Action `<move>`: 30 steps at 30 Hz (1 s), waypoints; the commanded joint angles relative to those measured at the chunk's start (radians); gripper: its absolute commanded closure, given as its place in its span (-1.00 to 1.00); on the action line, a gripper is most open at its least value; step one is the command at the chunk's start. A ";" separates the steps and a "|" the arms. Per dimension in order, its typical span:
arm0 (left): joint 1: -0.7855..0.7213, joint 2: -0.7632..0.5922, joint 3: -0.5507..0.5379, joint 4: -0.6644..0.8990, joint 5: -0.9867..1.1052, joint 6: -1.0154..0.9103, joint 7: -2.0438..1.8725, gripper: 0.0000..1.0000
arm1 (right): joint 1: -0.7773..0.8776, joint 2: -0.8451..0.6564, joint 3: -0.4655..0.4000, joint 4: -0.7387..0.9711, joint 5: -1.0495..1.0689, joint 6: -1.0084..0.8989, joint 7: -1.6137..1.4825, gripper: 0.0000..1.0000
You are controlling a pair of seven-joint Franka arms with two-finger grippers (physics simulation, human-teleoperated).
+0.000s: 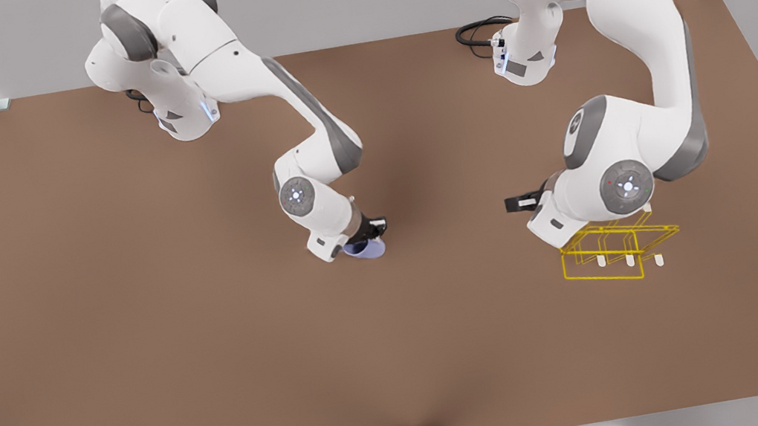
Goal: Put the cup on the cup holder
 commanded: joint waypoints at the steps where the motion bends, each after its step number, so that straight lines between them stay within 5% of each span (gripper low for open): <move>1: -0.003 0.001 -0.001 -0.001 -0.002 0.001 -0.042 -1.00 | -0.003 0.004 0.009 0.010 0.107 0.104 0.199 0.57; 5: -0.012 0.009 -0.002 -0.001 -0.002 -0.005 -0.043 -1.00 | -0.016 -0.004 0.012 0.023 0.239 0.118 0.164 0.57; 10: -0.014 0.010 -0.002 -0.003 -0.001 -0.008 -0.045 -1.00 | -0.081 0.003 0.021 -0.007 0.849 0.115 -0.229 0.57; 18: -0.014 0.010 -0.002 -0.003 -0.001 -0.012 -0.043 -1.00 | -0.078 0.126 0.055 0.056 1.314 0.109 -0.435 0.57; 30: -0.012 0.010 -0.002 -0.003 0.001 -0.014 -0.045 -1.00 | -0.076 0.318 0.097 0.266 1.371 0.103 -0.447 0.57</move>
